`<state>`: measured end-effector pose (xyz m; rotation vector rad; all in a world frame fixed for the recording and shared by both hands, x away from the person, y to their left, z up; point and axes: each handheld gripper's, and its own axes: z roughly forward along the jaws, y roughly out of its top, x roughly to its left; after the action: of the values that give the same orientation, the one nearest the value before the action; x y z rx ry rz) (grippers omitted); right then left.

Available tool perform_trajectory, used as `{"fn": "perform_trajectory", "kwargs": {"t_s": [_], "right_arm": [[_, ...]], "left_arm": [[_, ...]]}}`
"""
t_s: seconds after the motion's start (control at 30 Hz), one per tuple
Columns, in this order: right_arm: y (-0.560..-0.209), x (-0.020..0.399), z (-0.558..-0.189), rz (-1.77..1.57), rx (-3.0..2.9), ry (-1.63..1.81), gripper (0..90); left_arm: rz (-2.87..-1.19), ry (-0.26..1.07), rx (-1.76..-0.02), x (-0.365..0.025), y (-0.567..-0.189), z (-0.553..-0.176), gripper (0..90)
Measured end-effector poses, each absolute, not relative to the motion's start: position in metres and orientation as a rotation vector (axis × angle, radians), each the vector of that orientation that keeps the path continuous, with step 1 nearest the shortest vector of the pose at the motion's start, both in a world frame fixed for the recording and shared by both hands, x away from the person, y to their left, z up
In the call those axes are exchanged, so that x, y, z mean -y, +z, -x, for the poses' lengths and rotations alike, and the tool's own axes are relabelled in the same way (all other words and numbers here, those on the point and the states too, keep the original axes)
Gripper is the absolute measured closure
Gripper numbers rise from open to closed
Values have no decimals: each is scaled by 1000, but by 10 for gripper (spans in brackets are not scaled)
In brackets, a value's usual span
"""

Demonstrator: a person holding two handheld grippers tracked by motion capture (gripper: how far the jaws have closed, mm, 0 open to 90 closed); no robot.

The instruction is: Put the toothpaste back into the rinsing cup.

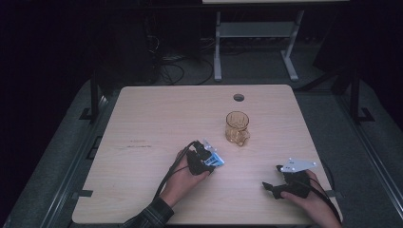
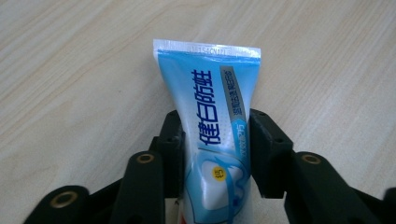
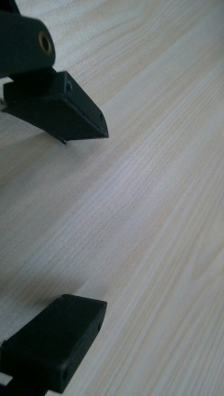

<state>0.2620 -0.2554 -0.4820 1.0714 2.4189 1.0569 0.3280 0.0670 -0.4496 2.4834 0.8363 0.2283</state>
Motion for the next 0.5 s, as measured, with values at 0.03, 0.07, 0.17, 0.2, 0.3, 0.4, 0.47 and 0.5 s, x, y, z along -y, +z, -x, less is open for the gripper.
{"fn": "perform_trajectory", "kwargs": {"t_s": [0.03,0.07,0.17,0.2,0.3,0.4,0.47,0.5], "right_arm": [[-482,255,-262,-1072,-2418,1057,136],[-482,255,-262,-1071,-2418,1057,136],[-482,255,-262,-1072,-2419,1057,135],[-482,255,-262,-1072,-2419,1057,135],[-482,255,-262,-1072,-2419,1057,136],[-482,255,-262,-1072,-2419,1057,136],[-482,255,-262,-1072,-2418,1056,135],[-482,255,-262,-1072,-2419,1056,136]], "left_arm": [[-2486,226,-834,-67,-449,-328,636],[-2489,223,-832,-67,-449,-328,645],[-2497,204,-831,-68,-448,-329,679],[-2496,193,-829,-69,-448,-330,694],[-2487,161,-822,-72,-448,-332,705],[-2468,110,-825,-76,-448,-336,713],[-2456,78,-823,-79,-449,-339,716],[-2450,70,-822,-80,-449,-340,717]]}}
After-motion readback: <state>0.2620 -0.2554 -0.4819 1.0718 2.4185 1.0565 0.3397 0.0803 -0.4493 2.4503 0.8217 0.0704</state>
